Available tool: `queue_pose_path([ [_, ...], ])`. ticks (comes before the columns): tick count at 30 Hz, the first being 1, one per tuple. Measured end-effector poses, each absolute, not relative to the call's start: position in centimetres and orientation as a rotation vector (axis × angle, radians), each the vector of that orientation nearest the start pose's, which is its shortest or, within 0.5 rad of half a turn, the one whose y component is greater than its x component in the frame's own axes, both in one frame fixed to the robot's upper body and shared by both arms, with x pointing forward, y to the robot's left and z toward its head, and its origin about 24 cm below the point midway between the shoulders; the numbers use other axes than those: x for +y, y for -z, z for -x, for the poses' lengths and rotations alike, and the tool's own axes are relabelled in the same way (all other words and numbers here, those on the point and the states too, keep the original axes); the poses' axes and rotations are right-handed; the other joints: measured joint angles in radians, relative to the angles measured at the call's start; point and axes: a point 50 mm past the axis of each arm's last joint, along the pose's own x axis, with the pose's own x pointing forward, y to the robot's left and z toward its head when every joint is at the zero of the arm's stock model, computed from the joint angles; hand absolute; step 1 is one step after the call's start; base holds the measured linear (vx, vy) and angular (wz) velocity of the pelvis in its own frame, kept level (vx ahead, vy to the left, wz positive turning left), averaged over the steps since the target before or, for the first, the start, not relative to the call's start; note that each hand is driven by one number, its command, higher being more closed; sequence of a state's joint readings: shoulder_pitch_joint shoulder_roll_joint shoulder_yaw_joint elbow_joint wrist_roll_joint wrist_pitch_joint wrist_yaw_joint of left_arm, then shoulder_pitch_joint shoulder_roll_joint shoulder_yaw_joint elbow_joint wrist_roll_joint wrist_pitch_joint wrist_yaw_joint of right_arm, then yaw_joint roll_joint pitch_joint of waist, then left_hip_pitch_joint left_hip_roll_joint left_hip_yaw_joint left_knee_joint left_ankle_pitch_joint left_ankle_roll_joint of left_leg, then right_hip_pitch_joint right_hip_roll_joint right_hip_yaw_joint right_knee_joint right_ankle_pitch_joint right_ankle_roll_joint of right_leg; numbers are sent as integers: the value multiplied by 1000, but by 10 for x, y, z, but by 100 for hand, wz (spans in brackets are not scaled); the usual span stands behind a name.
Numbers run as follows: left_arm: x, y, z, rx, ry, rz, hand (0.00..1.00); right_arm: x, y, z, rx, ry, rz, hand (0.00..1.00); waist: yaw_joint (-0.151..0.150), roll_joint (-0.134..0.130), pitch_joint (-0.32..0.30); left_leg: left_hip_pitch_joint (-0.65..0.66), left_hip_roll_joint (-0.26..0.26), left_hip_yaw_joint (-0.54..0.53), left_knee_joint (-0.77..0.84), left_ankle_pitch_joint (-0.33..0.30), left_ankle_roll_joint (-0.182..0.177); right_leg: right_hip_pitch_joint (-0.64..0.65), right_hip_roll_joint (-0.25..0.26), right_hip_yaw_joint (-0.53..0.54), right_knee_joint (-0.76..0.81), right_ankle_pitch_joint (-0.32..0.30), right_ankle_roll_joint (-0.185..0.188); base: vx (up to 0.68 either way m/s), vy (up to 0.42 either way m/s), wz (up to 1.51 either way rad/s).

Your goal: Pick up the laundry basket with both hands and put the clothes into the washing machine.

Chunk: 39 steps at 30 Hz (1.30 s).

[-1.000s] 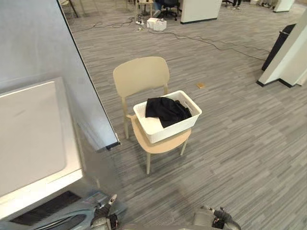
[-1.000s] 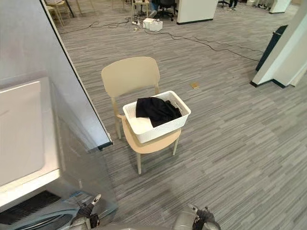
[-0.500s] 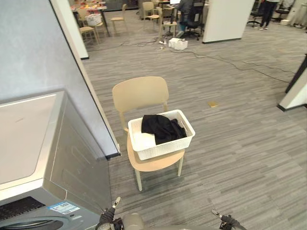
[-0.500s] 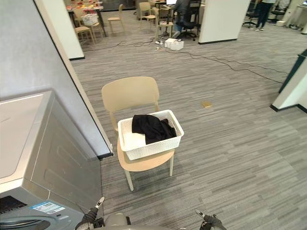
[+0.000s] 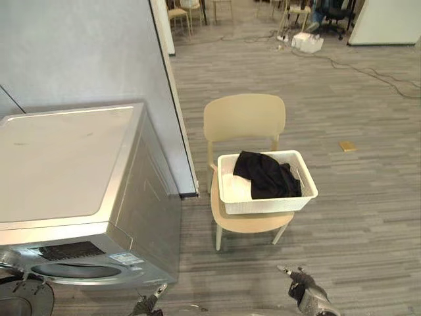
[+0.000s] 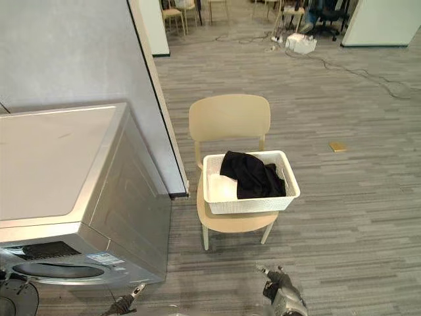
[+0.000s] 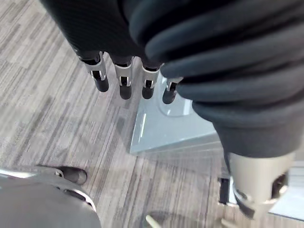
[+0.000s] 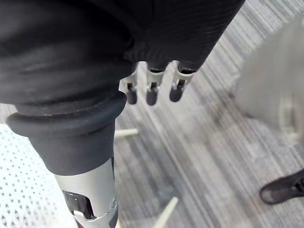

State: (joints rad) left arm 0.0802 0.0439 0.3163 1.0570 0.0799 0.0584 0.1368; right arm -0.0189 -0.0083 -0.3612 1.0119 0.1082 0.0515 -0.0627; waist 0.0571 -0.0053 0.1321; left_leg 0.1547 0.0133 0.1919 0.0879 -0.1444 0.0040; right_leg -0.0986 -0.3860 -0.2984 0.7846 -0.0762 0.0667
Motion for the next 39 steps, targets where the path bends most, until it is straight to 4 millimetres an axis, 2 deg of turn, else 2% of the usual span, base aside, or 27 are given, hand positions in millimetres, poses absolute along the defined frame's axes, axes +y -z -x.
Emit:
queue_pose_path([
  [1, 217, 163, -79, 1190, -417, -32, 0, -190, 153, -128, 1021, 412, -254, 0, -20, -9, 4, 2, 4, -27, 19, -17, 7, -59, 16, 66, 111, -12, 18, 38, -37, 75],
  [2, 221, 162, -80, 1187, -412, -52, 0, -191, 152, -129, 1012, 417, -255, 0, -44, -20, 4, 1, 14, -58, 28, -15, 2, -75, 22, 70, 135, -43, 34, 82, -69, 86],
  [4, 220, 161, -84, 1180, -381, -82, 0, -201, 152, -124, 1017, 464, -246, 0, -46, -21, 3, 1, 25, -87, 28, -4, -15, -77, 8, 25, 74, -70, 25, 118, -127, 73],
  [5, 219, 161, -86, 1176, -374, -86, 0, -208, 152, -120, 1019, 507, -253, 0, -45, -18, 5, 0, 33, -111, 29, 1, -23, -71, -14, -8, -15, -85, 24, 177, -216, 70],
  [7, 218, 161, -88, 1173, -373, -86, 0, -211, 155, -108, 1042, 556, -274, 0, -45, -12, 5, -4, 58, -151, 30, 7, -45, -35, -9, 3, -233, -74, 21, 174, -255, 61],
  [8, 220, 160, -88, 1170, -377, -93, 0, -211, 158, -101, 1066, 579, -288, 0, -45, -19, 2, -10, 75, -172, 30, 5, -77, -6, 19, 50, -382, -9, 21, 147, -384, 57],
  [9, 224, 160, -87, 1174, -383, -113, 0, -210, 160, -94, 1088, 603, -308, 0, -47, -46, -8, -24, 78, -201, 28, -1, -112, 32, 38, 105, -470, 50, 107, 114, -424, 52],
  [10, 226, 160, -85, 1182, -386, -119, 0, -213, 161, -91, 1093, 622, -314, 0, -46, -35, -8, -24, 92, -215, 20, -1, -121, 51, 58, 106, -497, 28, 126, 81, -408, 35],
  [11, 215, 162, -86, 1187, -368, -104, 0, -222, 160, -88, 1098, 655, -314, 0, -47, 5, -7, -18, 139, -227, 9, 0, -126, 68, 99, 66, -533, 27, 116, 89, -322, 25],
  [12, 207, 164, -83, 1198, -357, -91, 0, -235, 159, -83, 1096, 689, -298, 0, -49, 39, -12, -12, 164, -234, -4, 19, -154, 83, 132, 48, -543, 23, 109, 93, -271, 21],
  [14, 203, 166, -79, 1207, -357, -79, 0, -245, 156, -83, 1088, 700, -279, 0, -49, 56, -15, 4, 192, -233, -19, 36, -177, 105, 160, 26, -543, 11, 94, 79, -214, 21],
  [17, 207, 165, -77, 1208, -363, -87, 0, -246, 153, -95, 1067, 666, -253, 0, -45, 44, -18, -15, 215, -233, -7, 30, -184, 115, 183, 10, -560, 8, 87, 4, -104, 14],
  [18, 206, 165, -77, 1208, -369, -74, 0, -246, 152, -98, 1056, 649, -245, 0, -48, 49, -22, -34, 229, -236, 9, 16, -190, 126, 196, -4, -579, 8, 85, -21, -50, 24],
  [21, 213, 166, -67, 1226, -409, -60, 0, -224, 150, -116, 1018, 549, -242, 0, -40, 39, -18, -99, 263, -245, 134, -2, -183, 148, 249, -6, -650, 11, 70, -10, -60, 9],
  [22, 216, 166, -62, 1234, -421, -64, 0, -220, 141, -133, 939, 510, -226, 0, -44, 16, -20, -172, 255, -241, 279, 0, -143, 150, 244, -5, -661, 13, 67, -39, -48, -13],
  [23, 215, 167, -58, 1244, -426, -58, 0, -221, 134, -141, 886, 497, -220, 0, -43, 27, -14, -205, 249, -240, 345, 8, -115, 154, 242, -1, -672, 17, 62, -18, -58, -20],
  [24, 213, 168, -53, 1258, -439, -50, 0, -226, 118, -158, 777, 490, -206, 0, -44, 22, -12, -249, 245, -236, 445, 40, -69, 180, 242, 2, -702, 20, 60, 0, -52, -18],
  [25, 211, 168, -50, 1260, -445, -52, 0, -233, 104, -170, 684, 504, -194, 0, -43, 40, -3, -273, 244, -214, 494, 77, -45, 196, 240, 6, -724, 29, 61, 14, -52, -7],
  [26, 211, 168, -50, 1258, -444, -52, 0, -237, 98, -174, 645, 512, -186, 0, -45, 38, -4, -277, 243, -206, 499, 97, -50, 204, 237, 5, -735, 32, 57, 23, -37, 9],
  [27, 211, 167, -52, 1249, -440, -61, 0, -243, 85, -181, 571, 534, -181, 0, -45, 22, -1, -286, 237, -187, 500, 139, -96, 216, 222, 17, -756, 58, 50, 35, -23, 18],
  [28, 212, 167, -52, 1246, -443, -62, 0, -245, 78, -185, 533, 549, -184, 0, -45, 14, 9, -294, 231, -179, 496, 146, -99, 222, 216, 21, -766, 77, 46, 21, -18, 18],
  [29, 212, 167, -50, 1250, -451, -65, 0, -252, 64, -192, 456, 575, -186, 0, -47, 28, 2, -272, 221, -149, 411, 101, -102, 221, 209, 22, -781, 84, 49, 32, 3, 10],
  [30, 208, 168, -49, 1256, -453, -61, 0, -257, 51, -198, 391, 588, -175, 0, -50, 44, -5, -242, 204, -137, 285, 97, -104, 214, 208, 22, -801, 99, 53, 37, 40, -7],
  [31, 200, 169, -45, 1265, -447, -44, 0, -265, 27, -208, 273, 598, -144, 0, -49, 81, -7, -188, 181, -131, 104, 111, -116, 197, 224, 28, -826, 117, 66, 49, 76, -10],
  [32, 200, 169, -44, 1270, -448, -43, 0, -269, 19, -211, 234, 605, -134, 0, -51, 87, -8, -173, 186, -122, 68, 95, -135, 198, 228, 28, -834, 122, 71, 62, 102, -11],
  [36, 211, 167, -46, 1261, -445, -91, 0, -259, -12, -229, 74, 590, -141, 0, -44, 42, -10, -149, 134, -101, 47, 90, -130, 227, 193, 34, -884, 175, 82, 78, 85, -8],
  [39, 210, 165, -55, 1235, -389, -152, 0, -258, -30, -244, 4, 571, -94, 0, -39, 44, -13, -116, 120, -88, 23, 90, -129, 236, 180, 39, -884, 175, 83, 46, 59, -7],
])
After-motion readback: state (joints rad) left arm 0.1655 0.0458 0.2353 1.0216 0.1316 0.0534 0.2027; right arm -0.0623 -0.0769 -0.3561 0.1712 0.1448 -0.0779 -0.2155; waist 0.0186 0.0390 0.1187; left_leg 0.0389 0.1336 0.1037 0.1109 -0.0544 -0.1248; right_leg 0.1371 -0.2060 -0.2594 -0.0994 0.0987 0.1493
